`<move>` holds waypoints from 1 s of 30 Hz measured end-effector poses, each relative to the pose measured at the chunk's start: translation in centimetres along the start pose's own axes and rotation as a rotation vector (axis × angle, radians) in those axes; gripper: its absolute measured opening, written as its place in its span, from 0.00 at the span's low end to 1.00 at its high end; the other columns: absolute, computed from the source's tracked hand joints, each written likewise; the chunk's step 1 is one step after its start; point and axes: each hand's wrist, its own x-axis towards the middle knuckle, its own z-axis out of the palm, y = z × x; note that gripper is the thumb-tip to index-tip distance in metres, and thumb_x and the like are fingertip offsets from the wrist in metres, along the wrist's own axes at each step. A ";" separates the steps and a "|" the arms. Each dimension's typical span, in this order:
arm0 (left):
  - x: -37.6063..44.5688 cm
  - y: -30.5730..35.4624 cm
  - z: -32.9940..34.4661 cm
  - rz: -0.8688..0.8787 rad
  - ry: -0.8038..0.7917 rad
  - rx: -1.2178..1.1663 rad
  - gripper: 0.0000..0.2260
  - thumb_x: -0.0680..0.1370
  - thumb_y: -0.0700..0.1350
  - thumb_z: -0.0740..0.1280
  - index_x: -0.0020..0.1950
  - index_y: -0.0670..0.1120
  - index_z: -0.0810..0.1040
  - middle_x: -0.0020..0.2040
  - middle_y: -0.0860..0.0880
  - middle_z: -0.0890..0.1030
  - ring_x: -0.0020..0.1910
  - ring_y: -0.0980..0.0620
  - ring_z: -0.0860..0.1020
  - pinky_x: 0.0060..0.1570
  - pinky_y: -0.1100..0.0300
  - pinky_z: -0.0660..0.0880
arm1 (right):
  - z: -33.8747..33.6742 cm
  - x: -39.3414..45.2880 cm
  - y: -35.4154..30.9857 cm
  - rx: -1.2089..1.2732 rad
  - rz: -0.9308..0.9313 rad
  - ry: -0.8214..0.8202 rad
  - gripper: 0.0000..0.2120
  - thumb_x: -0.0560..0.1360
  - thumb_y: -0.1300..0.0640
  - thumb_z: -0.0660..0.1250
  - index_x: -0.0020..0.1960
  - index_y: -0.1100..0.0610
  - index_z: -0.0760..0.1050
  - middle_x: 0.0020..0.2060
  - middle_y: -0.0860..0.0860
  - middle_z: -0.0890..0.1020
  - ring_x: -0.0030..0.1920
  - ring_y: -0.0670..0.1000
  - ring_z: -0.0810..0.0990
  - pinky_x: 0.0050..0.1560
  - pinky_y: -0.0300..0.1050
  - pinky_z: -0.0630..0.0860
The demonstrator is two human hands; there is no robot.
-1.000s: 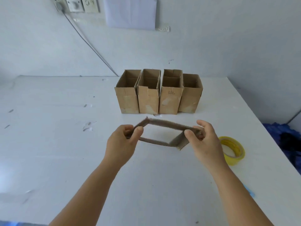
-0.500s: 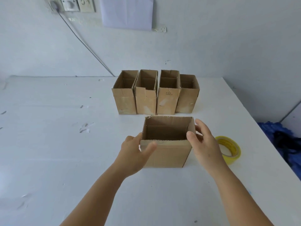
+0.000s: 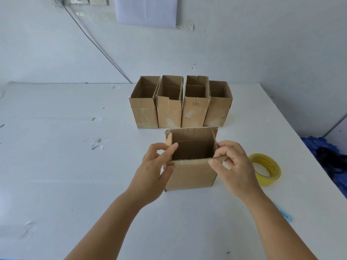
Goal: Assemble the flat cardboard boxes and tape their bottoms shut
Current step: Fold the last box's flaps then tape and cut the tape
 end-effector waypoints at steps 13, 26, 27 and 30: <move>2.3 -0.9 0.7 -0.266 0.055 -0.202 0.37 0.77 0.41 0.66 0.77 0.55 0.47 0.74 0.56 0.59 0.71 0.54 0.59 0.67 0.60 0.60 | 1.5 2.2 0.8 -0.228 0.059 -0.053 0.36 0.77 0.61 0.63 0.77 0.48 0.47 0.75 0.47 0.57 0.63 0.46 0.69 0.57 0.37 0.70; 3.3 1.7 2.3 0.107 -0.295 0.544 0.29 0.79 0.59 0.49 0.78 0.48 0.50 0.79 0.50 0.48 0.76 0.51 0.40 0.72 0.53 0.37 | 2.3 1.9 1.2 -0.397 -0.044 -0.015 0.14 0.78 0.63 0.60 0.60 0.56 0.78 0.59 0.51 0.77 0.62 0.53 0.73 0.60 0.41 0.68; 3.5 2.2 3.1 0.121 -0.328 0.563 0.29 0.80 0.58 0.48 0.78 0.48 0.45 0.79 0.50 0.45 0.76 0.51 0.39 0.72 0.54 0.37 | 2.3 1.9 1.2 -0.381 -0.035 -0.021 0.14 0.78 0.62 0.60 0.60 0.56 0.78 0.60 0.51 0.77 0.62 0.52 0.73 0.60 0.41 0.67; 4.3 2.5 4.4 0.138 -0.325 0.600 0.28 0.82 0.56 0.48 0.78 0.48 0.42 0.79 0.50 0.42 0.76 0.51 0.39 0.72 0.54 0.39 | 1.6 2.0 1.6 -0.278 0.010 -0.024 0.14 0.80 0.61 0.58 0.63 0.57 0.76 0.62 0.51 0.76 0.64 0.50 0.72 0.62 0.38 0.66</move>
